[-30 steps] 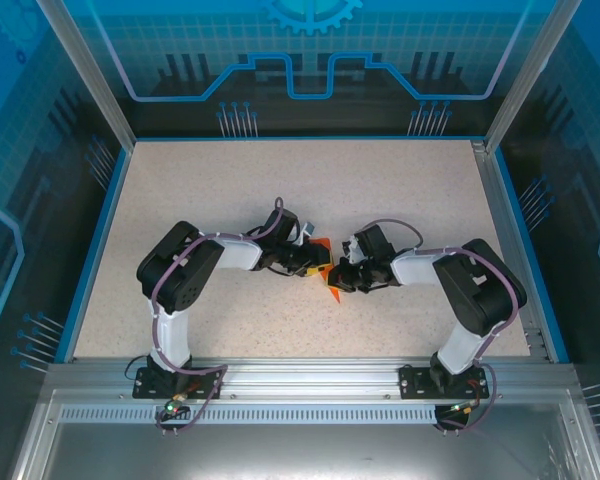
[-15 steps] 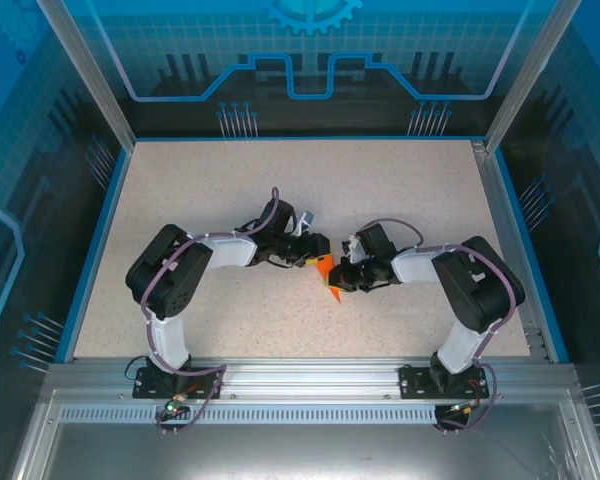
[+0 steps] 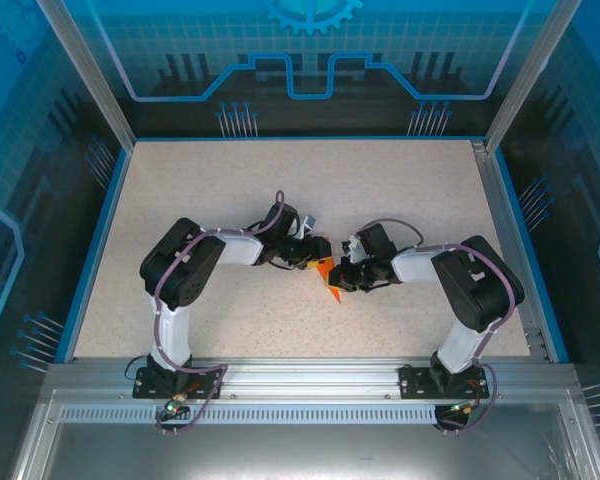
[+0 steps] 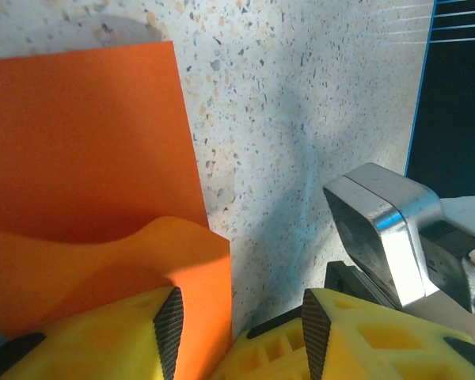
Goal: Fold a paper plane with a square sheet of paper (pick it up from the middle)
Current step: Fold the wing for the fifth time at the center of the table.
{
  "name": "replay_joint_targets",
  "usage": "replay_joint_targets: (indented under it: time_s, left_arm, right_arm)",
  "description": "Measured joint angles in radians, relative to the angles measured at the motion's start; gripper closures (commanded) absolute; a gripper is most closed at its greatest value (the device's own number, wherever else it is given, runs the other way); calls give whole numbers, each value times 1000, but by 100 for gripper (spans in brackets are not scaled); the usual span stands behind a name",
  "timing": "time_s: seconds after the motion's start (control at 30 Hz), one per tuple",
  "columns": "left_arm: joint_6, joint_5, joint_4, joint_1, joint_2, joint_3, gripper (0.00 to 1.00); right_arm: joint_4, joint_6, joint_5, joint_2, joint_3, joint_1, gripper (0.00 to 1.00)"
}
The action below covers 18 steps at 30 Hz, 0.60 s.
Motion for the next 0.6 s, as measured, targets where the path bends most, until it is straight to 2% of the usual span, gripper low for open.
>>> replay_joint_targets:
  time_s: [0.33, 0.6]
  left_arm:
    - [35, 3, -28, 35, 13, 27, 52]
    - [70, 59, -75, 68, 60, 99, 52]
  right_arm:
    - [-49, -39, 8, 0, 20, 0, 100]
    - [-74, -65, 6, 7, 34, 0, 100]
